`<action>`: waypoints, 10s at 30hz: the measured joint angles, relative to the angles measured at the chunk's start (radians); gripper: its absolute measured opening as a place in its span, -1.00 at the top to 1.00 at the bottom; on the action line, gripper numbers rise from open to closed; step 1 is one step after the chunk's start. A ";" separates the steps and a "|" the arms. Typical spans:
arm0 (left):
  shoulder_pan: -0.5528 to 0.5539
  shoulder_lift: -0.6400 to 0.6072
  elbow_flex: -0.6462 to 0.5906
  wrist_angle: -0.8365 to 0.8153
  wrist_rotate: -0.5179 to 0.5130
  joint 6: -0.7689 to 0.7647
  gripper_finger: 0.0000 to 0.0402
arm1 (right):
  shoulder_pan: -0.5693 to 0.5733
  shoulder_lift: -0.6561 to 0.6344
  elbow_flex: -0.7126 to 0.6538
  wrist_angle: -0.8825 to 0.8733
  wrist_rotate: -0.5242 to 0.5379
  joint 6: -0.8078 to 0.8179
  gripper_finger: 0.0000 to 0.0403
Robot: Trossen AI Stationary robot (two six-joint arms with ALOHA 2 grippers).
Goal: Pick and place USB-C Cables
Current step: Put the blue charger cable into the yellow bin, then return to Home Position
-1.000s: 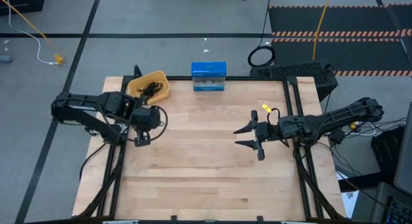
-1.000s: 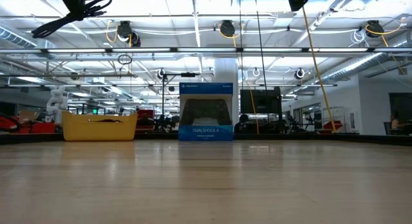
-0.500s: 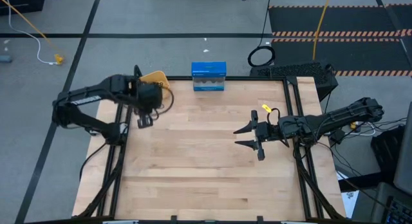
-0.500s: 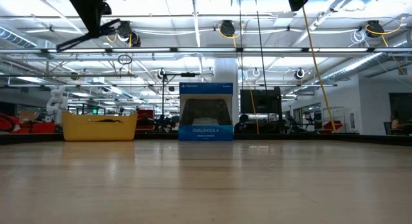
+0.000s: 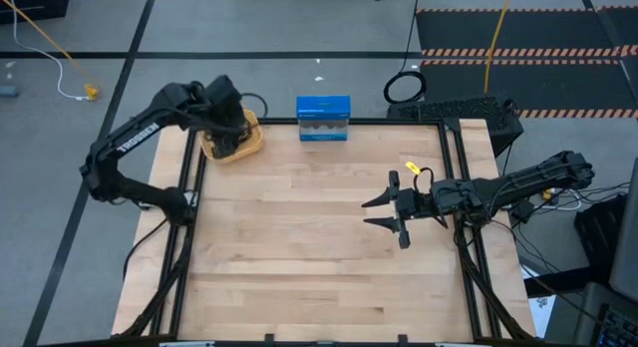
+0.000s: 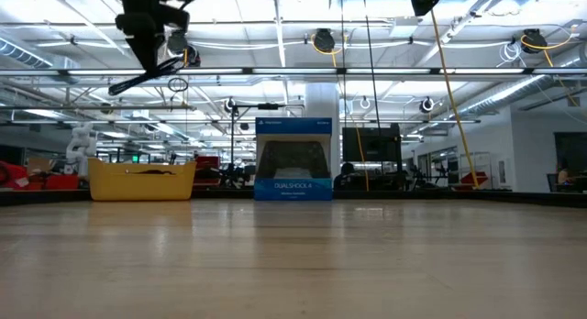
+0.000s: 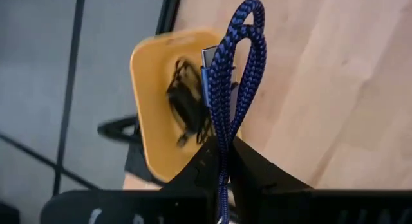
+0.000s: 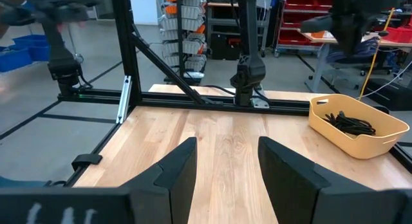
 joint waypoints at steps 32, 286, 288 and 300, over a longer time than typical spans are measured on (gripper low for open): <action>0.247 0.326 -0.002 0.159 0.007 0.028 0.89 | 0.000 0.000 0.000 -0.048 -0.004 0.030 0.22; -0.617 -0.838 -1.457 1.828 0.271 -0.300 0.98 | -0.206 -0.958 -0.657 -0.195 -0.034 -0.240 1.00; -0.617 -0.841 -1.457 1.828 0.278 -0.297 0.98 | -0.206 -0.957 -0.657 -0.204 -0.034 -0.236 1.00; -0.617 -0.916 -1.458 1.775 0.329 -0.371 0.97 | -0.206 -0.957 -0.657 -0.102 -0.028 -0.236 1.00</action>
